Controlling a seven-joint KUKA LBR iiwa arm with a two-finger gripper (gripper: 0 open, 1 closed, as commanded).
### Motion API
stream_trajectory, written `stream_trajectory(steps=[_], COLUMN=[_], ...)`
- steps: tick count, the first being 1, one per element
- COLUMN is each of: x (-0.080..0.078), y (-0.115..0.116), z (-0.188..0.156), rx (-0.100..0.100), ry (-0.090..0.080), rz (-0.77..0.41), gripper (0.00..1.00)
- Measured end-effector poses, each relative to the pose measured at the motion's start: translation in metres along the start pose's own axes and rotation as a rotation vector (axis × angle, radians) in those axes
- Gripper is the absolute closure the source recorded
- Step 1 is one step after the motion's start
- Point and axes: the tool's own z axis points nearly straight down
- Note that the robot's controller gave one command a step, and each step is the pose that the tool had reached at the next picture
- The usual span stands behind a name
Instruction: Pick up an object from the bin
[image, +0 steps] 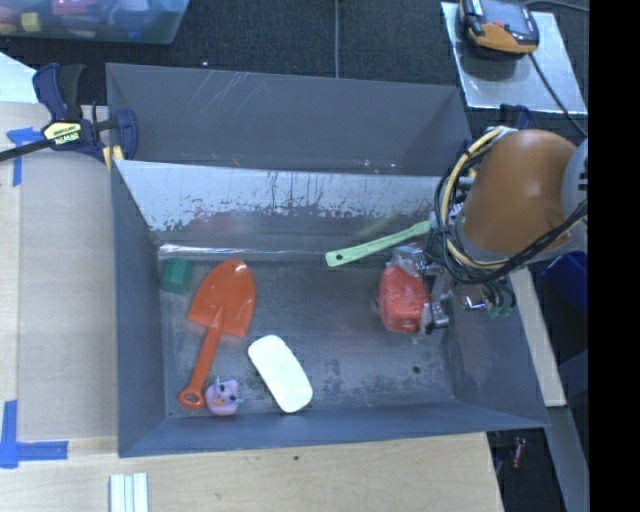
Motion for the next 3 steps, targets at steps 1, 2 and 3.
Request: stream_trajectory(steps=[1, 2, 3], x=[0.03, 0.013, 0.042], y=[-0.01, -0.022, -0.002], z=[0.046, 0.034, 0.06], rx=[0.002, 0.002, 0.001], ry=[-0.005, -0.013, -0.004], rz=[0.075, 0.189, 0.142], gripper=[1.0, 1.0, 1.0])
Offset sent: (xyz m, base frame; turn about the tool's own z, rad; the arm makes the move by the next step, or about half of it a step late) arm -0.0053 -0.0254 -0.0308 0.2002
